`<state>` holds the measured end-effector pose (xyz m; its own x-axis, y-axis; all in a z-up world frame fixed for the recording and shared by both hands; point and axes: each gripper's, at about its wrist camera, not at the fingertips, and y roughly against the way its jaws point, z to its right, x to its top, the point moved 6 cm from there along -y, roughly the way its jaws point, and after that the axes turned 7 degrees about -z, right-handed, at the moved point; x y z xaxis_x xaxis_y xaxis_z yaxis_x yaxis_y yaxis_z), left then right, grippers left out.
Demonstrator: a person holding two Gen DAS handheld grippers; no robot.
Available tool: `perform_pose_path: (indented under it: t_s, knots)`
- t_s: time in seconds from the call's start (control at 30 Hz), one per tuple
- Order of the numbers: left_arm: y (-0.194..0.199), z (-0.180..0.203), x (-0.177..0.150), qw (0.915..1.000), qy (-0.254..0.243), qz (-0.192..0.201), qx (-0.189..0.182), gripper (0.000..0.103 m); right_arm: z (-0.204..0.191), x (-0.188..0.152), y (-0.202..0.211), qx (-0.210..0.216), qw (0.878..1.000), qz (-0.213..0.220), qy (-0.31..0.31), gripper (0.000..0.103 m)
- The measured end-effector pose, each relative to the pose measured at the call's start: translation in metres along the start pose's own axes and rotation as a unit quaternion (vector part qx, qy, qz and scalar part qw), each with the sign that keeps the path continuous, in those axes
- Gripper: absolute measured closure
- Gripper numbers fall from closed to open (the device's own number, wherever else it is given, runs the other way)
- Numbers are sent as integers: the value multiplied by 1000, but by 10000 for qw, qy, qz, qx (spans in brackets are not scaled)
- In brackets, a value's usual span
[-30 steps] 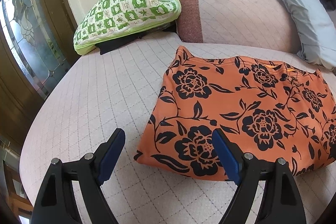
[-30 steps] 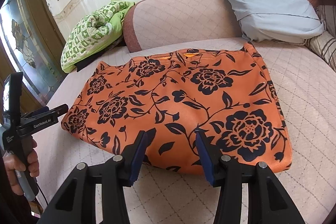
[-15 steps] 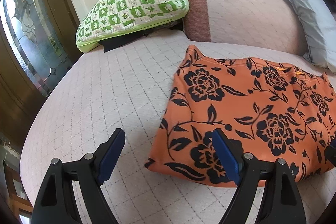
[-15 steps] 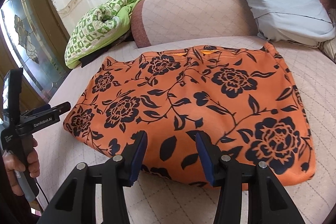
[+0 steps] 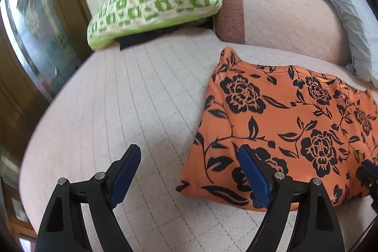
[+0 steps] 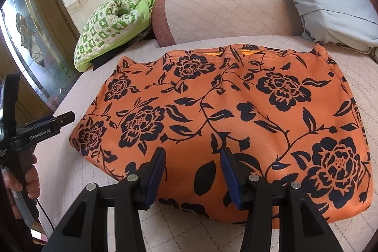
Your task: Fold small clothes
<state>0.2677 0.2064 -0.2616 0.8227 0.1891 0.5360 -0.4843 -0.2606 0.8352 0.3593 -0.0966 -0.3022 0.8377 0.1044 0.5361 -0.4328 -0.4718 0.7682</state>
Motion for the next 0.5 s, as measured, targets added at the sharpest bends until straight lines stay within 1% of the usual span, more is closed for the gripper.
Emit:
perform_pose_path:
  t_s: [0.1,0.17,0.2,0.23,0.3,0.37,0.43,0.47,0.5]
  knots:
    - [-7,-11,-9,9975,434,-339,-442,18,0,-2,3,-6,10000,24,-15,51]
    - [-14,-19,-18,9910,830,-638,-832,18,1,-4,5,4,10000,35,-48,51]
    - [-19,-23,-23,9854,1059,-811,-1055,18,1,-5,7,8,10000,40,-59,51]
    - [-23,-27,-30,9778,1304,-990,-1309,18,1,-6,8,9,10000,43,-62,51]
    - [-30,-29,-42,9604,1714,-1273,-1790,18,1,-8,9,10,10000,45,-53,51]
    - [-34,-31,-51,9440,2031,-1460,-2150,18,0,-10,11,12,10000,50,-34,51]
    - [-36,-29,-59,9294,2293,-1586,-2418,18,-1,-13,13,13,10000,48,-24,51]
    - [-36,-27,-61,9239,2376,-1627,-2518,18,-1,-14,13,6,10000,47,-20,51]
    - [-36,-25,-63,9218,2412,-1635,-2557,18,-1,-15,14,-3,10000,47,-17,51]
